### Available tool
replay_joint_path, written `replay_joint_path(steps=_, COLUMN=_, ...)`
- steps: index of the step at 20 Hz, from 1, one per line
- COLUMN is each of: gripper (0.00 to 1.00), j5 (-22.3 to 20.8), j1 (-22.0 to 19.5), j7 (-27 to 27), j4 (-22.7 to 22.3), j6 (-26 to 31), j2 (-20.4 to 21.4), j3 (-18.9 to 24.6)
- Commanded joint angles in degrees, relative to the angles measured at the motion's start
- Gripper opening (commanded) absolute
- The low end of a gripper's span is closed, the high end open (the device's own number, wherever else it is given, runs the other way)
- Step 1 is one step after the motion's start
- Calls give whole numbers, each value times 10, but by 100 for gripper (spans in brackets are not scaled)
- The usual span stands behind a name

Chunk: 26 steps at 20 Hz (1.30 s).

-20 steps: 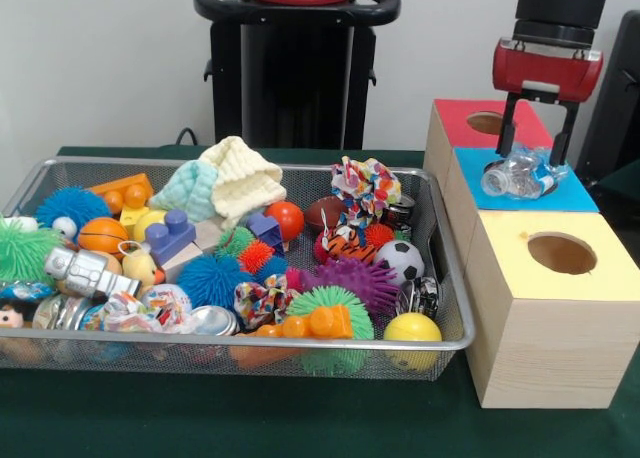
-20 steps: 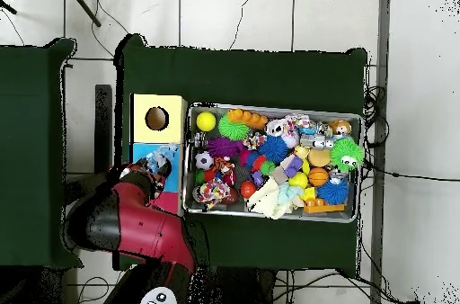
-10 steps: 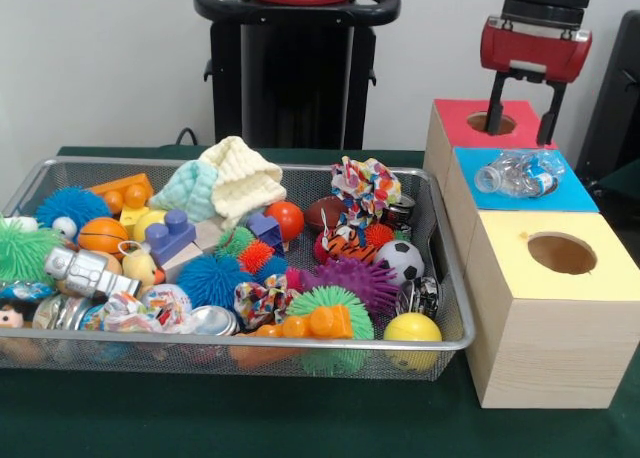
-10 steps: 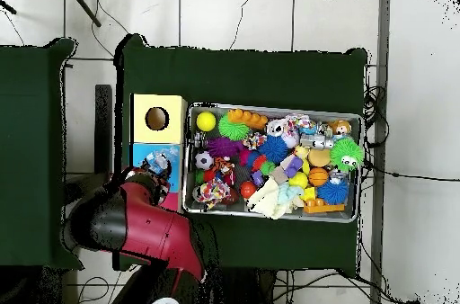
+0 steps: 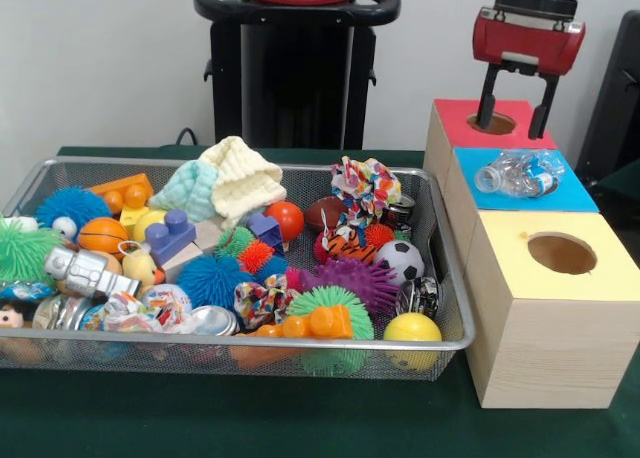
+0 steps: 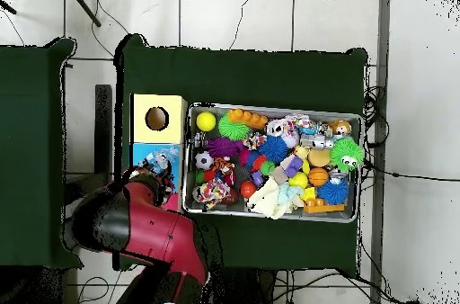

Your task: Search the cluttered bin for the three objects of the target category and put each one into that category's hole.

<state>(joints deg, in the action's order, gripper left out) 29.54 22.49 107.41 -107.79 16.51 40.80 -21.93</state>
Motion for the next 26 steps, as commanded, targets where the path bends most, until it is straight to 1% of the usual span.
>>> replay_joint_path(steps=1, gripper=100, j5=-2, j1=6, j7=128, j4=27, j6=40, j2=-7, j3=3)
replay_joint_path(steps=5, gripper=100, j5=4, j1=13, j7=134, j4=26, j6=23, j2=-21, j3=6)
replay_joint_path(steps=12, gripper=100, j5=11, j1=27, j7=145, j4=38, j6=30, j2=-39, j3=1)
replay_joint_path(steps=18, gripper=100, j5=12, j1=18, j7=134, j4=36, j6=16, j2=-41, j3=11)
replay_joint_path(steps=22, gripper=100, j5=10, j1=24, j7=137, j4=40, j6=22, j2=-44, j3=2)
replay_joint_path(steps=26, gripper=100, j5=6, j1=35, j7=141, j4=56, j6=41, j2=-53, j3=-15)
